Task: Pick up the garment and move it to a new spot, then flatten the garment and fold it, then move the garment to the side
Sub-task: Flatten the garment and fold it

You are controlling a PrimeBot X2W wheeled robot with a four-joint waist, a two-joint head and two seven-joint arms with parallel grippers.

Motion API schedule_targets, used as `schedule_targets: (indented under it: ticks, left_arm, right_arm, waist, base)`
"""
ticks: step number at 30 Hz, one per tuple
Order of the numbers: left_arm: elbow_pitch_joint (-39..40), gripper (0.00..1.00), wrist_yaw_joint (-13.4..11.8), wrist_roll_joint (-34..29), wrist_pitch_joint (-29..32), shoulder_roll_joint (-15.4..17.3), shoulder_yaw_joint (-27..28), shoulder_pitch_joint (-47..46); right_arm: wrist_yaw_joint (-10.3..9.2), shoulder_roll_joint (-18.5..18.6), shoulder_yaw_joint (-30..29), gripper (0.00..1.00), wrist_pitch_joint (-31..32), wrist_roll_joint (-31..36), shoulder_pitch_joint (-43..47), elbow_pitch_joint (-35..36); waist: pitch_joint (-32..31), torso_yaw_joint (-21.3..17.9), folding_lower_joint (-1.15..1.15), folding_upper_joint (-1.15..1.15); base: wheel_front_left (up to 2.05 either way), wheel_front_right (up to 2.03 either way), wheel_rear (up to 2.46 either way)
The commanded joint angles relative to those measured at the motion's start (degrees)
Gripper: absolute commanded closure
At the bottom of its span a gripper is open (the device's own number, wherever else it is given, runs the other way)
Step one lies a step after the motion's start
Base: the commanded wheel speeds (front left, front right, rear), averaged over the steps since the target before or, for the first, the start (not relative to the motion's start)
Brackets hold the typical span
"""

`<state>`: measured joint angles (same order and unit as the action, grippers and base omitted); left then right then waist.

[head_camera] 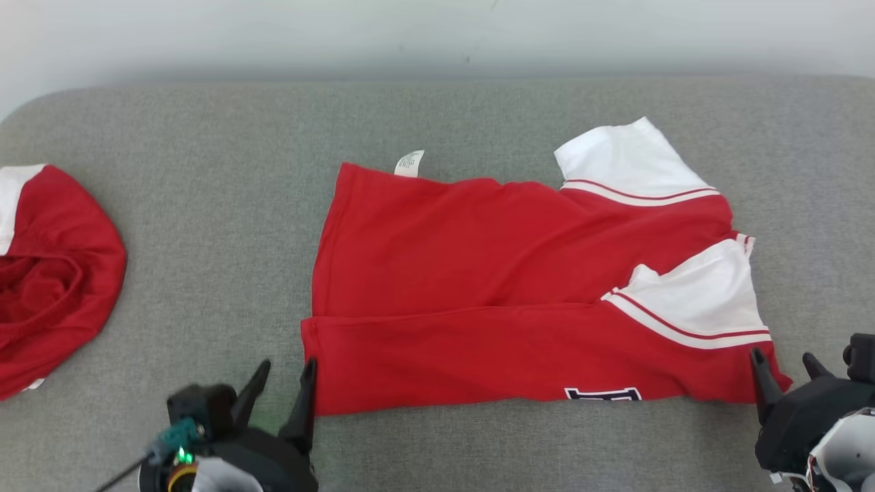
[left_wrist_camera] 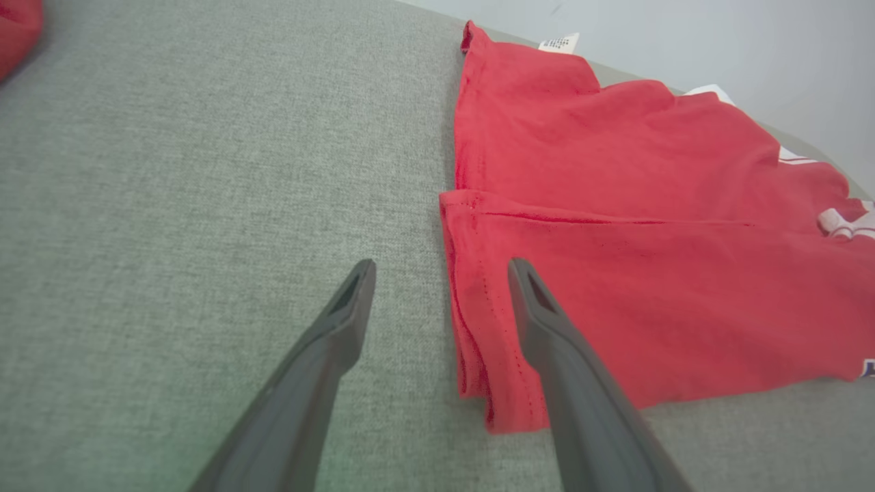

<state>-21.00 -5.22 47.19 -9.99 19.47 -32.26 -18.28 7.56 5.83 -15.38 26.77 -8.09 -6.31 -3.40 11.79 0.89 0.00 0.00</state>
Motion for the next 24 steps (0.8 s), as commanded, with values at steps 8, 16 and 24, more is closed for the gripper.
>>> schedule_targets:
  ticks: [8, 16, 24]
  left_arm:
    - [2.2, 0.0, -3.0, -1.9, 2.0, 1.3, -2.2, 4.2]
    - [1.7, 0.0, -4.6, -3.3, 5.3, 1.5, -3.8, 1.7]
    - [1.2, 0.2, -3.4, -3.0, 9.2, 0.9, -5.9, 0.1]
  right_arm:
    - [-0.13, -2.3, -3.3, 0.0, 7.0, 0.1, 2.4, 3.2]
    - [-0.13, -2.9, -5.5, 0.0, 10.9, 2.0, -1.0, 2.3]
    - [-0.13, -3.0, -5.3, 0.0, 12.9, 2.0, -3.5, 0.0]
  waist:
    - [-1.3, -0.8, 0.0, 0.0]
    - [-0.6, -0.6, 0.0, 0.0]
    - [0.5, -0.7, 0.0, 0.0]
  base:
    - [0.0, 0.0, 0.0]
    - [0.0, 0.0, 0.0]
    - [0.0, 0.0, 0.0]
